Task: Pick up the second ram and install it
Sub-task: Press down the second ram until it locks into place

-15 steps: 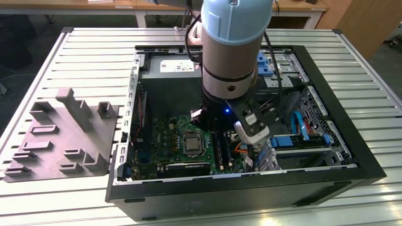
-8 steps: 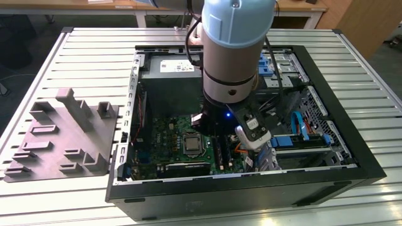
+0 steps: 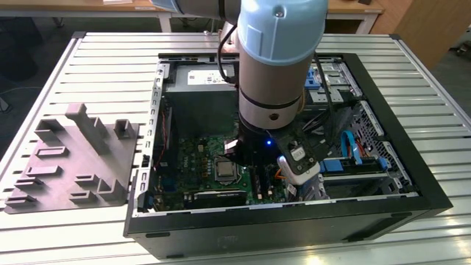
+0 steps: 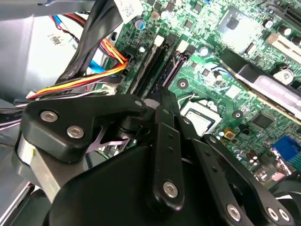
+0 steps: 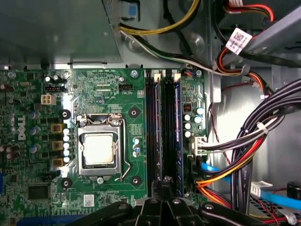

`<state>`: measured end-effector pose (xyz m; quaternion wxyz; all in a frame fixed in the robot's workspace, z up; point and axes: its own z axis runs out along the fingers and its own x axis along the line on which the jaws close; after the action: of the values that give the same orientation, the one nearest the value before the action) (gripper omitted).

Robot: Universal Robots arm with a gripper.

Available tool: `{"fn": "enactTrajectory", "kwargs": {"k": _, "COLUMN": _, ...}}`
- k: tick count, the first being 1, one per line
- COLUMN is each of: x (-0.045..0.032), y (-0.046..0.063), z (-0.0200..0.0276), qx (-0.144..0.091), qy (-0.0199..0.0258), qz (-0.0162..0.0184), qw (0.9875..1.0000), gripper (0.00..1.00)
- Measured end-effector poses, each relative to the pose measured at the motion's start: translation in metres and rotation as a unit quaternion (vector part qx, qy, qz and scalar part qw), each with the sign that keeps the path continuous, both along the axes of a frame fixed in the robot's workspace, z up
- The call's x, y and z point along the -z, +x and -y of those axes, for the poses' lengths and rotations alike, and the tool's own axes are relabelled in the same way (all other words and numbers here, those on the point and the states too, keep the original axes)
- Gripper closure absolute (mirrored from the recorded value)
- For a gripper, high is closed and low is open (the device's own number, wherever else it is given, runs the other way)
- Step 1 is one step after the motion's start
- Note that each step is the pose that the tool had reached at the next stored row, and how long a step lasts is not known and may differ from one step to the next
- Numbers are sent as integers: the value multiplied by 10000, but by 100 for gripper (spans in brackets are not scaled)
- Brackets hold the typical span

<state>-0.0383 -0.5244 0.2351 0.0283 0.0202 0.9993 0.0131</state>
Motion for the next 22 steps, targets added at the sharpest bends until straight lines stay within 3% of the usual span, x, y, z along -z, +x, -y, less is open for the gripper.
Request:
{"fn": "enactTrajectory", "kwargs": {"k": 2, "x": 1, "y": 0, "z": 3, "qx": 0, "qy": 0, "qz": 0, "qw": 10000, "gripper": 90}}
{"fn": "enactTrajectory", "kwargs": {"k": 10, "x": 22, "y": 3, "z": 92, "qx": -1, "qy": 0, "qz": 0, "qw": 10000, "gripper": 90}}
{"fn": "enactTrajectory", "kwargs": {"k": 22, "x": 105, "y": 8, "z": 99, "qx": -1, "qy": 2, "qz": 1, "qw": 10000, "gripper": 90}}
